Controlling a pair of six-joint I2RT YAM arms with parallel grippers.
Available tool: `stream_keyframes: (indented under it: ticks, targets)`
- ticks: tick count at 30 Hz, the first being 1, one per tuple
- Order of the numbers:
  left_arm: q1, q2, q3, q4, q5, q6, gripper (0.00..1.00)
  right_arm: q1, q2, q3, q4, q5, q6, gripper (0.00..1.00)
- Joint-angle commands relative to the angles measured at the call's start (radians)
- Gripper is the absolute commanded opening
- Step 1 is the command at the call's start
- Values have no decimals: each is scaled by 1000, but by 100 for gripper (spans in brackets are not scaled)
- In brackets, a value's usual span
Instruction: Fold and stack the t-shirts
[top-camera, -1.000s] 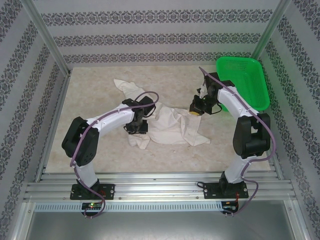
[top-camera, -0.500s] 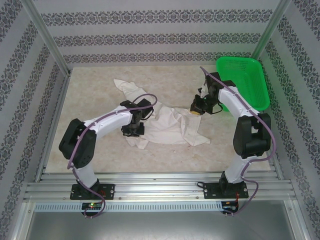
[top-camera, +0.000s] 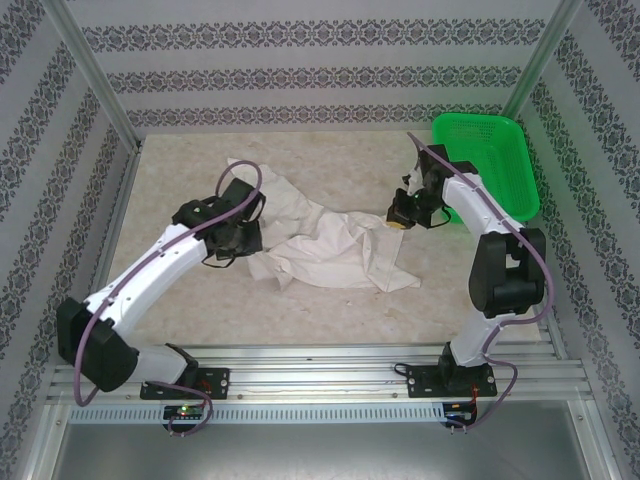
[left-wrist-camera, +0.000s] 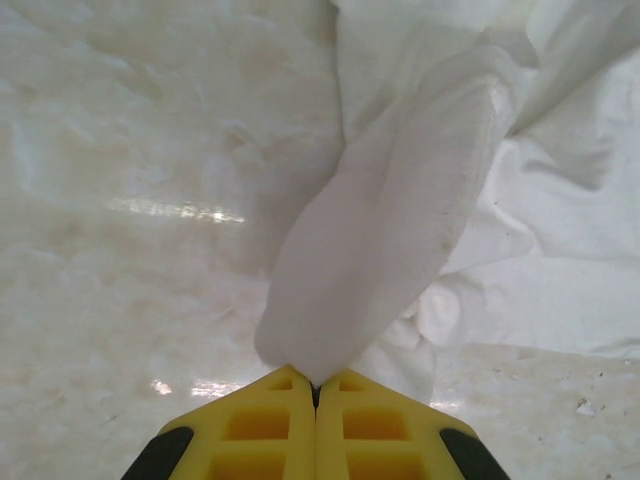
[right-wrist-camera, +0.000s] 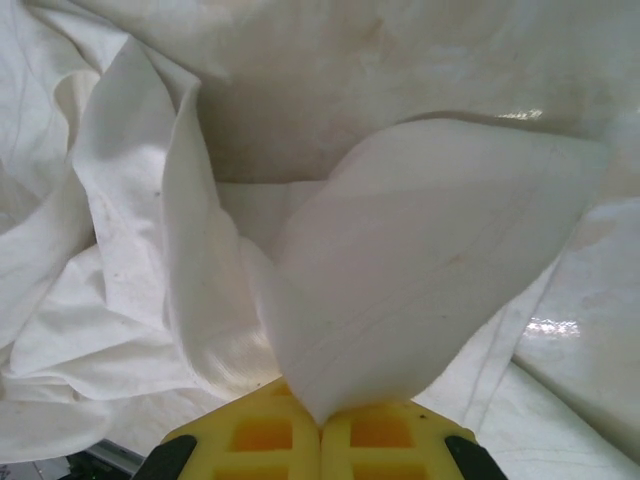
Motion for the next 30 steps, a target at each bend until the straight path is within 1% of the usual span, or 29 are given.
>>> stream_keyframes:
  ticks: [1, 5, 7, 11, 13, 16, 19, 21, 24, 26, 28, 30]
  targets:
    - [40, -81, -51, -1, 21, -13, 5, -21, -38, 46, -10, 28, -20, 2]
    - [110, -186, -80, 38, 40, 12, 6, -65, -65, 82, -5, 42, -20, 0]
    - [155, -201, -65, 40, 66, 32, 6, -89, -79, 119, -7, 39, -22, 0]
    - [204, -193, -76, 62, 109, 38, 6, -123, -78, 174, -12, 28, -22, 0]
    - [212, -188, -109, 76, 109, 27, 6, -124, -49, 195, -33, 7, -28, 0]
    - [229, -193, -169, 117, 115, 0, 7, -119, -30, 177, -19, -8, -20, 0]
    - [263, -185, -218, 156, 112, -10, 7, -105, -15, 167, -5, -15, -18, 0]
    - [291, -153, -231, 188, 104, -2, 7, -92, 0, 170, 2, -15, -19, 0]
    - [320, -62, -183, 248, 145, 21, 7, -80, 16, 176, 13, 2, -13, 0]
    - [318, -9, -96, 229, 191, 34, 6, -81, 22, 194, 5, 14, -11, 0]
    - [294, -18, -27, 212, 208, 42, 5, -81, 19, 208, -10, 24, -18, 0]
    - [269, -61, 20, 200, 229, 38, 6, -82, 3, 206, -21, 19, -21, 0]
